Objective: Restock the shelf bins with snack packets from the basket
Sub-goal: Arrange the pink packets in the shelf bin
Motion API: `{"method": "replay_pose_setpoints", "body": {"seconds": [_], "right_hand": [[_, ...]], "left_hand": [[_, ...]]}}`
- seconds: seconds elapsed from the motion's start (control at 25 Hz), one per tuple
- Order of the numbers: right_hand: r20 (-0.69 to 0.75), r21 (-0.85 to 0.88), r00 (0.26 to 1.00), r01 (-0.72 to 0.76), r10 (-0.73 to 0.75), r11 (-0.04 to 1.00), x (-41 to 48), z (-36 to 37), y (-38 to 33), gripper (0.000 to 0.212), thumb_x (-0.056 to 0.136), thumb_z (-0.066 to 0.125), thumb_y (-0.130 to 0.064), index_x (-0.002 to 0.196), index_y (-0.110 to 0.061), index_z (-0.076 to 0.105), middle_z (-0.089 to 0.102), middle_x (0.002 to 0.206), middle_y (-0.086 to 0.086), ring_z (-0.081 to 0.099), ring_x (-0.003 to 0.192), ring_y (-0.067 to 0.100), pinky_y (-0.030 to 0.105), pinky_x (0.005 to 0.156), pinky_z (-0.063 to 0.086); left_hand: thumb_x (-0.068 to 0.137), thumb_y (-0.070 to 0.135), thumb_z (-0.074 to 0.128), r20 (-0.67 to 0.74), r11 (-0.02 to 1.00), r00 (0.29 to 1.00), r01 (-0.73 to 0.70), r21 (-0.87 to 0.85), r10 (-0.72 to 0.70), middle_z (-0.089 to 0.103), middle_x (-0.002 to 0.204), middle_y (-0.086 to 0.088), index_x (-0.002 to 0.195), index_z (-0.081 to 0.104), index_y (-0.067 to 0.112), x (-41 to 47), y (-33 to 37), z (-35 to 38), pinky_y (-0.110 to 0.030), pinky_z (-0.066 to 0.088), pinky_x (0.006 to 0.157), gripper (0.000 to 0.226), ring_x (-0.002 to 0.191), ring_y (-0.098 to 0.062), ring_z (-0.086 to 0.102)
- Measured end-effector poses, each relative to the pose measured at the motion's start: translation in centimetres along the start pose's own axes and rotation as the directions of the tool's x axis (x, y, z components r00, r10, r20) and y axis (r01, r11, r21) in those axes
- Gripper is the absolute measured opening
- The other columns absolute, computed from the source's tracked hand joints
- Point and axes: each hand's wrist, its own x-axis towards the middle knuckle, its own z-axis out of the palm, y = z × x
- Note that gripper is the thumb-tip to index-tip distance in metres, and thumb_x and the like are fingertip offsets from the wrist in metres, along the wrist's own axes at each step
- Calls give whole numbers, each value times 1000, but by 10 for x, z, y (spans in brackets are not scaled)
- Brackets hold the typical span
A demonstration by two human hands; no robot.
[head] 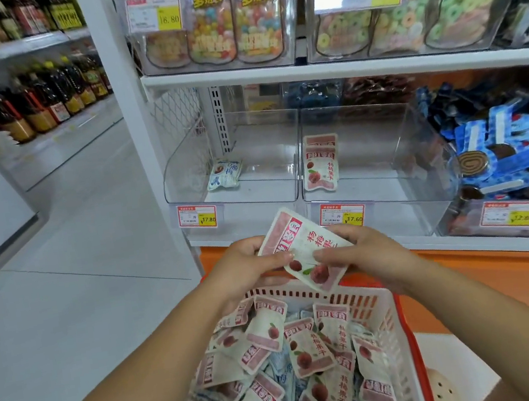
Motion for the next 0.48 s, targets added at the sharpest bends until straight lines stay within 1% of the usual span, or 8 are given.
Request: {"method": "replay_pose_setpoints", "body": {"seconds": [0.04,0.12,0.2,0.28,0.36,0.4,0.44,0.48], "right_hand": [[-4,-64,999,31,-32,997,-2,-2,-11,25,84,74,-22,108,-22,70,76,96,2,73,89,22,40,86,57],[1,-171,996,87,-88,982,-3,-10,-36,16,85,74,-22,101,-20,73,76,90,0,73,82,18,33,76,58],[-34,-225,991,120,-131,967,5,-27,-59,12,85,73,-18,98,-20,73,77,87,-2,72,77,14,26,66,55],[-195,-151,967,138,-167,979,24,-53,-77,15,85,72,-15,100,-18,72,77,90,-2,72,79,13,22,63,51],[-422,-81,890,150,-170,985,54,-79,-80,15,87,71,-12,101,-15,70,75,91,-3,69,74,10,17,58,48],[-494,-69,857,129,-146,989,74,-89,-75,15,87,69,-10,103,-13,69,74,95,0,67,72,9,15,56,48],[-529,-74,843,72,-100,995,94,-97,-68,17,88,68,-8,105,-11,68,73,100,5,67,75,12,17,60,51],[-528,-120,848,-24,-43,992,116,-103,-59,18,88,68,-8,106,-9,67,72,105,10,68,82,19,24,70,55]], "left_hand": [[85,9,71,24,997,1000,-20,71,18,76,97,-4,105,69,13,0,10,-1,-32,59,79,21,91,-21,73],[85,10,71,39,977,995,-100,187,94,77,94,-3,101,71,17,3,33,2,-33,59,80,16,88,-19,73],[86,13,71,-18,951,974,-214,221,224,76,95,1,103,70,19,13,55,9,-30,60,78,18,90,-14,72],[86,21,72,-109,888,919,-329,321,380,74,102,8,112,67,25,29,69,13,-25,57,82,27,95,-7,69],[85,32,72,-157,750,847,-346,563,508,68,114,13,125,63,27,48,70,11,-22,50,91,41,103,-1,62],[86,36,70,-147,683,832,-322,656,534,64,121,12,130,59,27,57,68,10,-24,47,96,47,109,-2,58],[87,40,68,-128,639,839,-294,711,528,61,128,10,135,55,28,65,65,10,-26,44,101,52,116,-5,55],[87,42,66,-104,613,856,-273,741,506,58,132,8,139,51,28,75,62,10,-27,41,104,56,120,-7,53]]}}
